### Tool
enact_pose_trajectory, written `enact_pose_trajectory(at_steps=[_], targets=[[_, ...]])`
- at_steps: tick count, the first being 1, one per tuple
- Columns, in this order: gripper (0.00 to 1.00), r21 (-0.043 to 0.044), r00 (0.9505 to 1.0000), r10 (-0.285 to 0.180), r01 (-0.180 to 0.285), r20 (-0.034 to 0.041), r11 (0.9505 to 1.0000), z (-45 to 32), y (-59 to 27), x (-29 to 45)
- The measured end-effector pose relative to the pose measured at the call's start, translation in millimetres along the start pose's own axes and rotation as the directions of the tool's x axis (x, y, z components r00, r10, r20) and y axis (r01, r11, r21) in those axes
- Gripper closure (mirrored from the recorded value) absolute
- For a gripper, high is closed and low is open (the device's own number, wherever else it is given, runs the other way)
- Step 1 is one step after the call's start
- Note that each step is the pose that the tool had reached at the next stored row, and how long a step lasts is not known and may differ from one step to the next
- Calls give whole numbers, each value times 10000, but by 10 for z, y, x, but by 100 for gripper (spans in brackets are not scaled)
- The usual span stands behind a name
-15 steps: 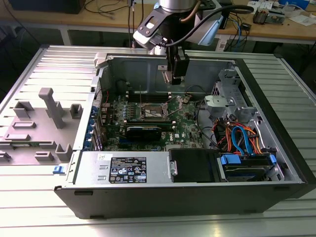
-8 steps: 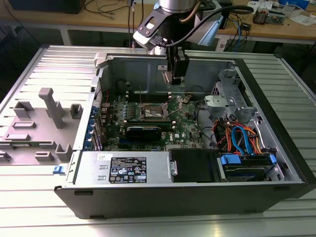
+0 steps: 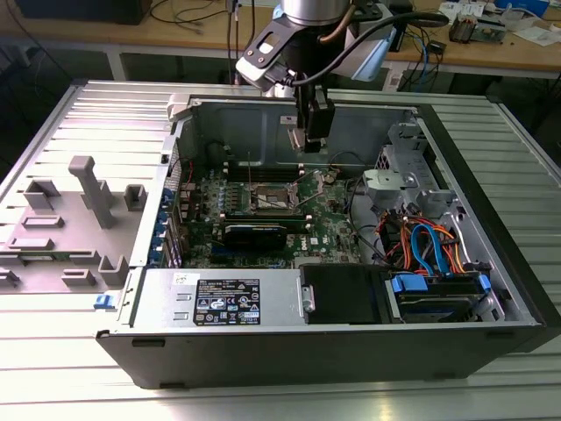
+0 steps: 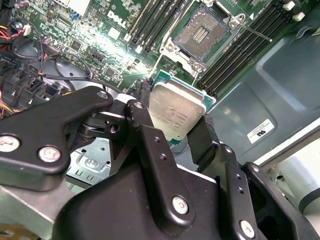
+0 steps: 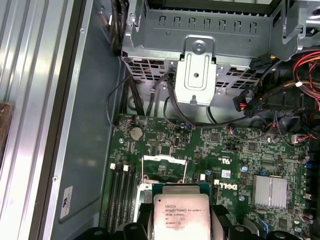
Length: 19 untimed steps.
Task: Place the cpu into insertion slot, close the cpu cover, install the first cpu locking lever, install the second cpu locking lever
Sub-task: 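Place the cpu into insertion slot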
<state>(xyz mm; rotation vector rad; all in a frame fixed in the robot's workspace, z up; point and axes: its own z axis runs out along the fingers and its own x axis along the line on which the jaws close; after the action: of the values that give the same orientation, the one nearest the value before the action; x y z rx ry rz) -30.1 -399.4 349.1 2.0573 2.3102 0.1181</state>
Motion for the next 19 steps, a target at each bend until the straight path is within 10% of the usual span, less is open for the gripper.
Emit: enact_pose_trajectory(at_steps=[19], targets=[[45, 0, 10000, 95, -95, 17, 10000, 50, -5, -3]])
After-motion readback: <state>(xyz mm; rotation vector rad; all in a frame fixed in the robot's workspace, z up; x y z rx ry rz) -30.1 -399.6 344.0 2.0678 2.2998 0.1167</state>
